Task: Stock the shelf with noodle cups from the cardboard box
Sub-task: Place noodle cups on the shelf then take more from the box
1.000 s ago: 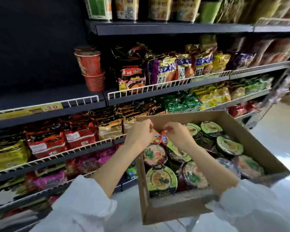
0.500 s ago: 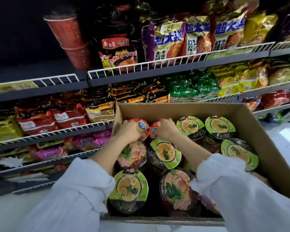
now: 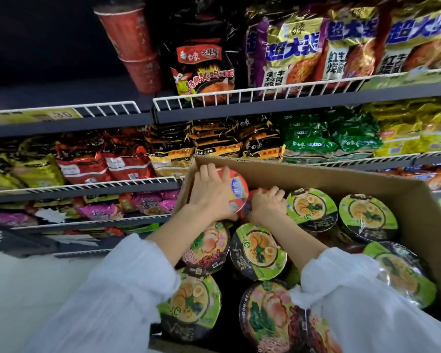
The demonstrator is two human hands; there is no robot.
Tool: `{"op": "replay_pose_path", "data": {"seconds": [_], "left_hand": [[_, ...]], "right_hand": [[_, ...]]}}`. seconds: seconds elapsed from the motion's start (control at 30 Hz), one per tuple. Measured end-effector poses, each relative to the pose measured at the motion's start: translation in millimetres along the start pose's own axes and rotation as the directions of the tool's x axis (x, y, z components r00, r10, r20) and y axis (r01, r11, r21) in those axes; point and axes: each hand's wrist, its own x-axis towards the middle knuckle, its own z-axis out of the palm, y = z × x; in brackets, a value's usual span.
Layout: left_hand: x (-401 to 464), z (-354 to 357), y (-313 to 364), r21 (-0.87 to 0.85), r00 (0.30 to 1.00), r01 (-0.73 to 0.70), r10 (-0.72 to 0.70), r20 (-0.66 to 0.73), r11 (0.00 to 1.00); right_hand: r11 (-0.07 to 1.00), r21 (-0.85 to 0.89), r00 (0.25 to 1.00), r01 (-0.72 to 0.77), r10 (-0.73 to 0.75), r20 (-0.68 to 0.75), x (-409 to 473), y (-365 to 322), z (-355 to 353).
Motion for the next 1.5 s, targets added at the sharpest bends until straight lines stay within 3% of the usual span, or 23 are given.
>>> {"op": "replay_pose_path", "data": {"seconds": [0.1,0.23,0.33,0.47,0.6,0.77,0.97,1.23,1.5], "left_hand": [[-19.7,-19.8,3.5,-0.074,0.982,-0.029,0.015,-0.188,0.997],[-39.9,-36.5,-8.3,-0.325,0.985,0.010,-0.066,-0.161,0.946],[-55.5,-51.4,-23.8,-0.376,0.970,0.008,-0.099,-0.222,0.926],[-77.5,-75.7,-56.5,-0.404,0.901,0.011,-0.184,-0.393,0.915],[-94.9,-97.1,-106.7,-0.510,0.824,0.046,-0.321,-0.466,0.859],[-107.4,-109.3,-187.8,-0.536,0.771,0.172,-0.452,-0.449,0.826],[-104.2,-110.6,-300.2,-0.549,0.744,0.145,-0.456,-0.488,0.823],[-56.9,-130.8,-407.1,-0.502,0.729,0.139,-0.431,-0.532,0.854],[49.9,-153.6,-473.1,-0.468,0.735,0.119,-0.395,-0.551,0.875]], "right_hand": [[0.999,0.015,1.000,0.030,-0.030,-0.003,-5.9,2.1,-3.7],[0.985,0.101,0.989,0.137,-0.131,-0.064,-26.0,-1.8,-20.6],[0.966,0.146,0.968,0.213,-0.188,-0.168,-47.9,-10.3,-38.6],[0.931,0.213,0.931,0.296,-0.232,-0.281,-78.8,-28.7,-69.0],[0.905,0.152,0.876,0.397,-0.325,-0.356,-98.7,-66.5,-95.8],[0.870,0.112,0.806,0.481,-0.388,-0.447,-117.4,-147.9,-116.1],[0.817,0.151,0.726,0.556,-0.390,-0.567,-113.4,-264.1,-131.1],[0.834,0.142,0.699,0.532,-0.339,-0.629,-66.1,-385.2,-146.4],[0.857,0.087,0.696,0.508,-0.349,-0.627,51.0,-457.4,-192.5]]}}
